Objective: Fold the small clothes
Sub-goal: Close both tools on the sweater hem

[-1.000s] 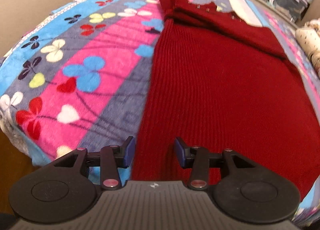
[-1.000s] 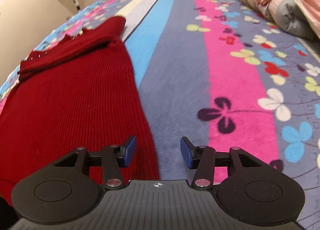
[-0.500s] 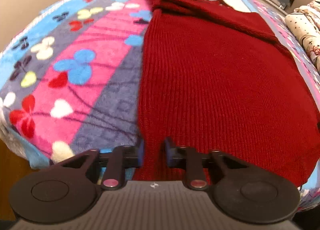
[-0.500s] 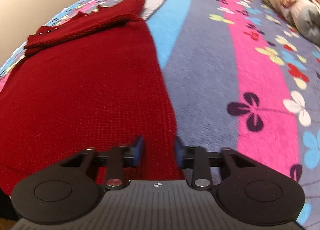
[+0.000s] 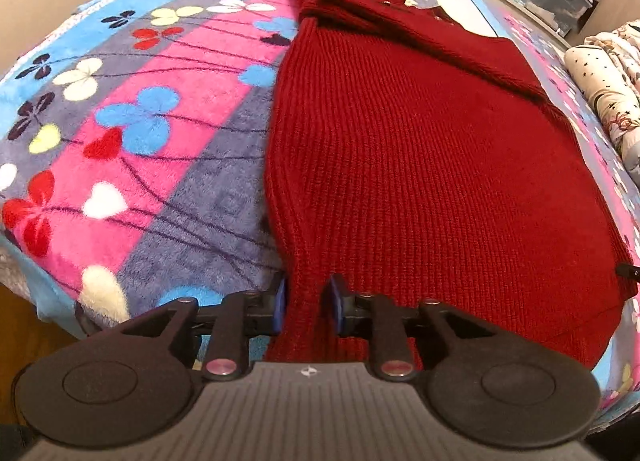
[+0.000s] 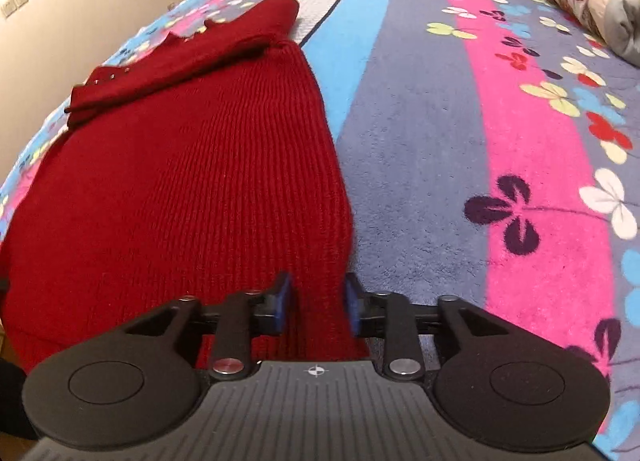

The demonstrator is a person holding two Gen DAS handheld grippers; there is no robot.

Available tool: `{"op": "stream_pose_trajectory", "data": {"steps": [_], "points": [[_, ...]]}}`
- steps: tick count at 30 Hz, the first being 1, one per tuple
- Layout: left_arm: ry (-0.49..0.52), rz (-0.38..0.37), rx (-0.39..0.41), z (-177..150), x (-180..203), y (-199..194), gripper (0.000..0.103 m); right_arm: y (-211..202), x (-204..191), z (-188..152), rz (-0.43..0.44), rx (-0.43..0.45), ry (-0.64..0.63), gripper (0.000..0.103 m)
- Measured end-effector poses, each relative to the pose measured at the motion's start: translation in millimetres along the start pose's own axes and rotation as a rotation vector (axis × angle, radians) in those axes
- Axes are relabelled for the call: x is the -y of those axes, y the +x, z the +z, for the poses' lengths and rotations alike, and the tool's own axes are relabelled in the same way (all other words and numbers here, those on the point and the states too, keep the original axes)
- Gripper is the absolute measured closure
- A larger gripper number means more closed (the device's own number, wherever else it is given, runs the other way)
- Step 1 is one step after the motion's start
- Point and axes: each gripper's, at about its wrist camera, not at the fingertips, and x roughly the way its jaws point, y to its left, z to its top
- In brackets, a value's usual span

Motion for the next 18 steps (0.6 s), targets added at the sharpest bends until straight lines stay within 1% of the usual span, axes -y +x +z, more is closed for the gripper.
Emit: {"op": "stream_pose_trajectory", "data": {"steps": [1,3,4,5,6,7,8,9,10,11,12,13,14,15,16,17,18], "points": [[0.001,0.005,-0.003,0,0,1,0.076,0,1,0,0.004,-0.003,0.01,0.066],[-0.001,0.012,-0.005,-1,-1,2,0.075,2,-2,0,-0.005,-0.012,0.002,0.066],[-0.004,0.014,0.002,-1,-2,1,0.091,2,-3,-1,-0.012,-0.014,-0.014,0.067],[-0.002,0.029,0.034,0,-2,-3,0.091,2,-4,0,-0.018,-0.011,-0.026,0.077],[0.012,0.041,0.086,0,-1,-12,0.092,1,-5,0,-0.025,-0.001,-0.036,0.09],[0.025,0.033,0.126,-1,0,-20,0.092,-2,-6,1,-0.029,0.02,-0.039,0.092],[0.037,0.016,0.165,-1,2,-27,0.092,-8,-5,3,-0.01,0.049,-0.025,0.093],[0.045,0.009,0.182,-1,5,-30,0.092,-14,-3,4,0.01,0.084,-0.006,0.094],[0.05,0.003,0.181,-2,6,-30,0.092,-20,-1,6,0.028,0.118,0.006,0.094],[0.052,0.0,0.155,-1,8,-25,0.091,-25,-1,6,0.038,0.143,0.009,0.094],[0.048,-0.004,0.11,-1,7,-18,0.09,-26,0,7,0.035,0.154,0.008,0.094],[0.04,0.001,0.073,-2,6,-11,0.089,-23,0,7,0.024,0.143,0.01,0.093],[0.039,0.026,0.034,-2,5,-4,0.089,-17,1,6,0.01,0.112,0.017,0.089],[0.042,0.046,0.012,-3,4,1,0.084,-9,3,4,0.004,0.062,0.027,0.088],[0.029,0.047,0.005,-3,1,2,0.083,-1,4,1,0.005,0.009,0.03,0.084],[0.016,0.039,0.006,-2,-1,2,0.083,5,4,-1,-0.013,-0.009,0.016,0.077],[0.008,0.035,0.008,-2,-3,1,0.083,6,2,0,-0.024,-0.011,-0.004,0.077]]}}
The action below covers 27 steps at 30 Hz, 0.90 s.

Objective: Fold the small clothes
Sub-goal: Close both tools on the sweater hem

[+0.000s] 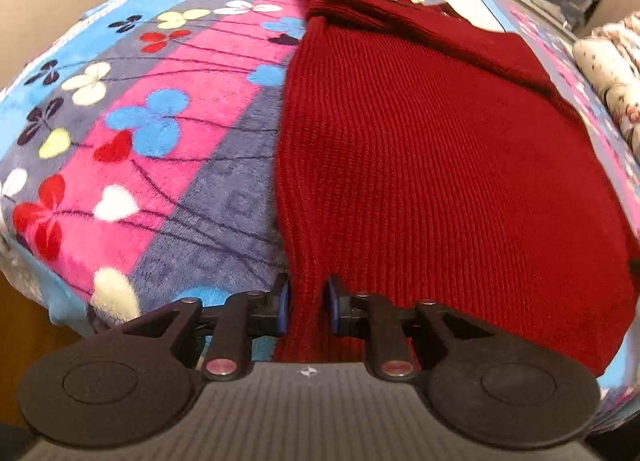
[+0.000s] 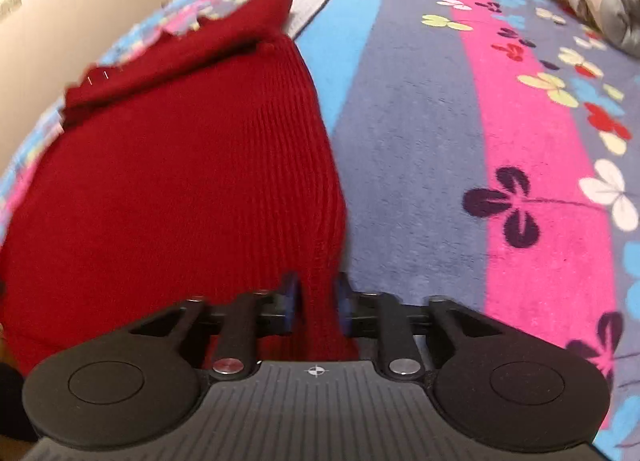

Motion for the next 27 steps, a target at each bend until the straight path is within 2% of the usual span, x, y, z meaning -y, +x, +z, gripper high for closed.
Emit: {"op": "stream_pose_trajectory", "data": {"steps": [1,2,4,7,8,10,13,15,17,21,23,27], "points": [[-0.002,0.001,0.007,0,-1,-1,0.091,-1,-2,0,0.0,0.001,-0.01,0.076],[0.002,0.0,0.022,-1,-1,-3,0.091,-3,-3,0,0.006,0.002,-0.009,0.078],[0.029,0.015,0.093,-2,4,-16,0.092,-7,-4,0,0.003,0.016,-0.01,0.091],[0.056,0.016,0.194,0,8,-32,0.092,-21,-5,4,0.023,0.098,-0.014,0.092],[0.055,0.011,0.192,2,9,-31,0.092,-27,-4,6,0.039,0.132,-0.003,0.092],[0.06,0.002,0.132,2,10,-22,0.091,-31,-4,9,0.04,0.159,0.003,0.092],[0.084,0.037,0.027,-2,11,-3,0.089,-18,-1,8,0.02,0.082,0.012,0.091],[0.076,0.033,0.024,-1,11,-2,0.089,-5,-1,4,-0.002,0.018,-0.004,0.085],[0.063,0.026,0.021,-1,7,-1,0.089,0,-4,2,-0.015,0.007,-0.032,0.082],[0.069,0.03,0.019,-2,7,-1,0.089,-1,-8,1,-0.02,0.011,-0.043,0.082],[0.067,0.031,0.02,-2,7,-1,0.088,-2,-10,0,-0.023,0.015,-0.044,0.087],[0.089,0.04,0.027,-3,11,-1,0.09,-3,-9,-2,-0.02,0.022,-0.05,0.09]]}}
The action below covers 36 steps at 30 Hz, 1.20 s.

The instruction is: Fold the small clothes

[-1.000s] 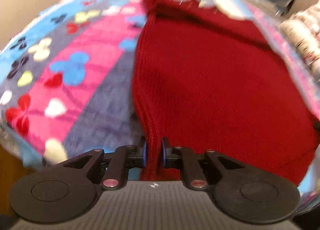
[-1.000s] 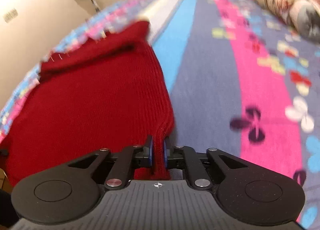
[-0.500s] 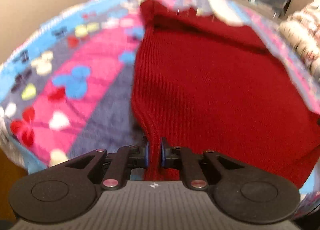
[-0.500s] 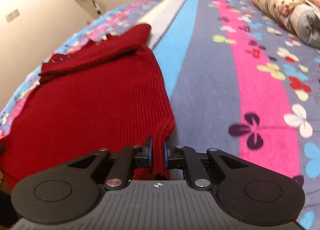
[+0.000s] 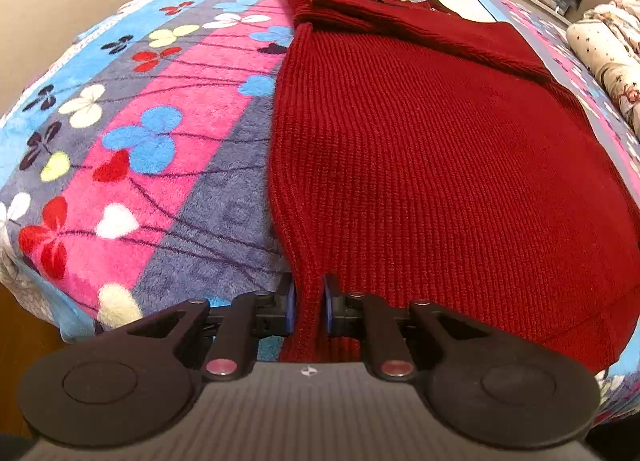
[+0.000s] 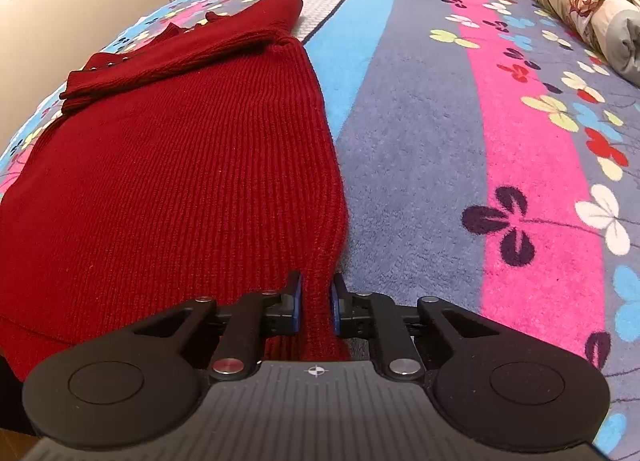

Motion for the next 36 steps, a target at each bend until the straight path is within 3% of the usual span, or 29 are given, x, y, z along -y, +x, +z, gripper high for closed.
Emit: {"op": "stream_pose_trajectory", "data": {"steps": [6,9,13,17,23,27,29,31,36], "points": [[0.08,0.006,0.089,2,14,-14,0.093,-8,-3,2,0.016,0.047,-0.007,0.092],[0.127,-0.003,0.159,10,24,-37,0.093,-30,2,12,0.085,0.13,0.058,0.093],[0.165,-0.064,0.27,19,30,-81,0.093,-76,7,32,0.212,0.252,0.112,0.094],[0.203,-0.13,0.385,19,27,-130,0.094,-120,8,38,0.265,0.334,0.106,0.096],[0.232,-0.274,0.478,6,9,-212,0.095,-186,14,9,0.329,0.448,0.094,0.096],[0.207,-0.381,0.517,-2,-9,-254,0.095,-241,20,-25,0.421,0.575,0.074,0.096],[0.154,-0.409,0.511,3,-21,-253,0.095,-250,29,-36,0.447,0.625,0.098,0.096],[0.107,-0.385,0.479,18,-28,-229,0.094,-236,45,-33,0.437,0.608,0.161,0.096],[0.069,-0.33,0.368,76,-29,-138,0.094,-141,88,25,0.33,0.379,0.378,0.097]]}}
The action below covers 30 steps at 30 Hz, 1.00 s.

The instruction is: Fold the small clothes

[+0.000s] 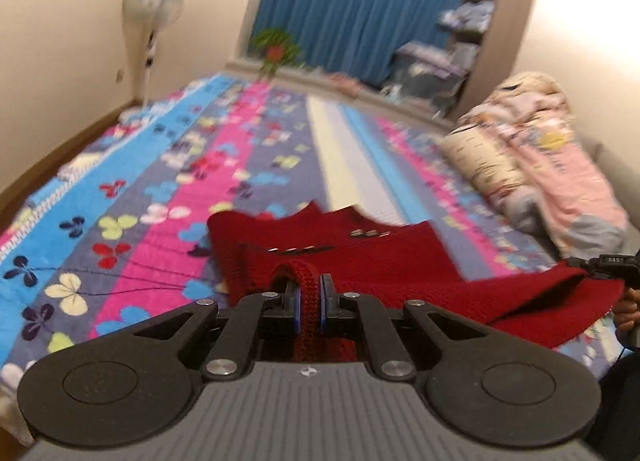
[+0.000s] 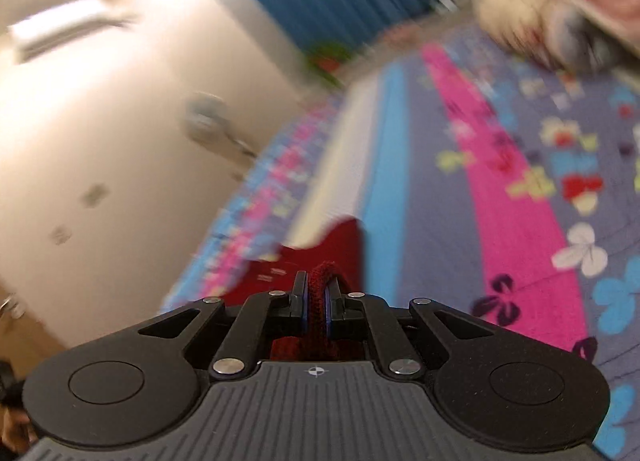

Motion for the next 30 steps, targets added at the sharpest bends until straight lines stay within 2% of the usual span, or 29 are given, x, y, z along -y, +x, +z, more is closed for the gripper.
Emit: {"op": "stream_pose_trajectory", "data": {"steps": [2,6,8,12,16,17,20,23,24,25,27,28,30], "points": [[-0.036,0.014,-0.052,10,-24,45,0.094,41,5,13,-0.111,-0.031,-0.053,0.097],[-0.136,0.114,-0.194,10,-69,129,0.094,115,1,15,-0.192,-0.095,-0.162,0.097],[-0.219,0.125,-0.233,10,-84,143,0.094,141,1,6,-0.232,-0.144,-0.166,0.097],[-0.218,0.132,-0.241,12,-91,153,0.089,160,-4,-3,-0.282,-0.159,-0.149,0.097],[-0.288,0.098,-0.196,9,-103,136,0.07,164,-5,-3,-0.293,-0.165,-0.144,0.094],[-0.297,0.094,-0.176,7,-108,129,0.07,163,-6,-2,-0.293,-0.159,-0.14,0.09],[-0.313,0.123,-0.136,2,-121,107,0.07,150,-4,7,-0.273,-0.113,-0.135,0.09],[-0.316,0.151,-0.162,-7,-134,96,0.067,132,11,19,-0.286,-0.069,-0.091,0.089],[-0.302,0.167,-0.2,-12,-136,97,0.058,126,16,23,-0.3,-0.071,-0.094,0.089],[-0.287,0.173,-0.237,-16,-137,100,0.052,124,17,24,-0.319,-0.085,-0.129,0.089],[-0.232,0.154,-0.291,-22,-133,104,0.05,125,16,18,-0.344,-0.162,-0.27,0.089],[-0.202,0.143,-0.294,-23,-130,104,0.048,127,17,14,-0.332,-0.208,-0.302,0.088],[-0.162,0.118,-0.292,-23,-123,104,0.047,132,21,6,-0.287,-0.297,-0.304,0.08]]}}
